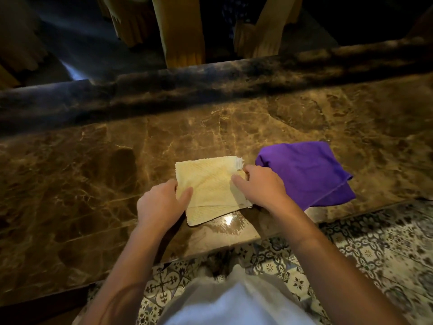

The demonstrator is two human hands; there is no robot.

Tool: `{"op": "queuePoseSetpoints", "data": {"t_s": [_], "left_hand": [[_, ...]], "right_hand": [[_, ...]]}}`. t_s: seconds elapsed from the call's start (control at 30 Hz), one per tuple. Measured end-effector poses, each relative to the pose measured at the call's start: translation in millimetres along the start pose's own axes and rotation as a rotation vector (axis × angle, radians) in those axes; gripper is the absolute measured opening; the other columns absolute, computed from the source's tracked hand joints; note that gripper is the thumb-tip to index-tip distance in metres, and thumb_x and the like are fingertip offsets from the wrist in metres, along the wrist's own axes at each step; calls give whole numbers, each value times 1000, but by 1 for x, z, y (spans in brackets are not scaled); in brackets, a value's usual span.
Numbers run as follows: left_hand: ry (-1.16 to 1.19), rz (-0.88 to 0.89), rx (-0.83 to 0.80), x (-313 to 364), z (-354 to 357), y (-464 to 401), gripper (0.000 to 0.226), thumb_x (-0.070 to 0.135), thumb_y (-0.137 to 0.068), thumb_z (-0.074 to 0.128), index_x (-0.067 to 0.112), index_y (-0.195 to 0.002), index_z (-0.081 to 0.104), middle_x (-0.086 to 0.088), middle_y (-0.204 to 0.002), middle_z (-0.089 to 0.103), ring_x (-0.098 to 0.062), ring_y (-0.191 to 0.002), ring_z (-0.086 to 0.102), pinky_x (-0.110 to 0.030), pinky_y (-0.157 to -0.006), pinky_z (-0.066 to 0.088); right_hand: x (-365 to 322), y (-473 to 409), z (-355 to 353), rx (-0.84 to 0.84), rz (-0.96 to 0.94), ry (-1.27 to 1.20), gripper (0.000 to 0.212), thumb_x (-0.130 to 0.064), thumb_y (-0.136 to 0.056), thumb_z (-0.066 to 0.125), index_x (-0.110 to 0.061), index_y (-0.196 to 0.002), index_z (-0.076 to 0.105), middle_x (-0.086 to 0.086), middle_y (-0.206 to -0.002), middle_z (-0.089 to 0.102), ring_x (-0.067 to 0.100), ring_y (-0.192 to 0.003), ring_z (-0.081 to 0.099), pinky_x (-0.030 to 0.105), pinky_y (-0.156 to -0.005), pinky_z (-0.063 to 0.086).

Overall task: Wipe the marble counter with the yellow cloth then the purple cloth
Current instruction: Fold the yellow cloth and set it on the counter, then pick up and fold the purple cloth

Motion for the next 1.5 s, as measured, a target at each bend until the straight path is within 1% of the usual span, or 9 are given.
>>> {"op": "queuePoseSetpoints", "data": {"t_s": [0.1, 0.27, 0.37, 0.57, 0.77, 1.0, 1.13, 1.33, 1.5], "left_hand": [[82, 58, 149, 0, -21, 0, 58, 63, -95, 49, 21, -135, 57, -5, -128, 64, -24, -114, 62, -43, -91, 56], [-105, 263, 142, 58, -20, -7, 85, 72, -96, 28, 17, -160, 29, -11, -173, 17, -31, -160, 8, -51, -127, 16], [-175, 362, 93, 110, -2, -5, 91, 75, -96, 16, 13, -161, 27, -9, -174, 10, -30, -161, -2, -51, -129, 9], [-190, 279, -49, 186, 37, -24, 110, 83, -85, 0, 8, -153, 43, -10, -170, 27, -32, -161, 0, -60, -126, 6], [-229, 192, 40, 231, 60, -12, 103, 85, -86, 16, 9, -139, 60, -10, -153, 52, -37, -156, 22, -61, -122, 15], [-141, 77, 134, 258, 57, -4, 71, 73, -90, 45, 9, -95, 75, -13, -98, 73, -35, -98, 64, -43, -80, 46], [157, -26, 90, 263, 67, -2, 66, 72, -87, 56, 11, -64, 59, -2, -66, 61, -26, -69, 62, -37, -59, 45], [783, -157, -32, 267, 75, 3, 49, 47, -87, 75, 1, -73, 72, -16, -69, 73, -21, -63, 64, -37, -64, 46], [1364, -299, -196, 282, 68, 25, 31, 35, -89, 75, 7, -102, 78, -7, -102, 82, -23, -100, 77, -35, -86, 60]], "right_hand": [[14, 20, -17, -65, -49, -229, 43, -54, -92, 56, -22, -118, 65, -3, -116, 73, 24, -108, 67, 43, -92, 54], [60, 44, -65, 134, -161, -438, 42, -35, -93, 69, -26, -133, 64, -11, -128, 66, 5, -121, 60, 30, -105, 48], [123, 23, -87, 312, -44, -238, 52, -41, -94, 64, -16, -139, 59, 5, -150, 53, 22, -141, 46, 35, -117, 33], [215, -25, -86, 223, 242, 93, 89, -73, -93, 35, -7, -154, 36, 17, -167, 20, 34, -155, 15, 51, -124, 18], [221, -42, -76, 316, 100, 242, 87, -73, -90, 39, -5, -141, 52, 18, -155, 44, 37, -146, 34, 50, -116, 29], [218, -42, -88, 360, -42, 128, 57, -62, -88, 59, -12, -115, 65, 11, -113, 64, 33, -108, 58, 43, -90, 45], [222, -50, -91, 277, -56, 33, 49, -58, -89, 60, -13, -108, 64, 10, -111, 70, 33, -107, 64, 39, -81, 48], [223, -57, -90, 213, -160, -71, 35, -49, -93, 61, -13, -91, 60, 10, -99, 72, 33, -94, 66, 37, -68, 39], [227, -49, -87, -75, -101, -1157, 9, -17, -91, 73, -13, -99, 74, 7, -94, 80, 19, -86, 74, 36, -79, 58]]}}
Point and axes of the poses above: each hand's wrist, its own y-axis away from the middle knuckle, its own z-axis out of the palm, x = y × z, the point moved 6 cm from there along -y, towards the middle knuckle
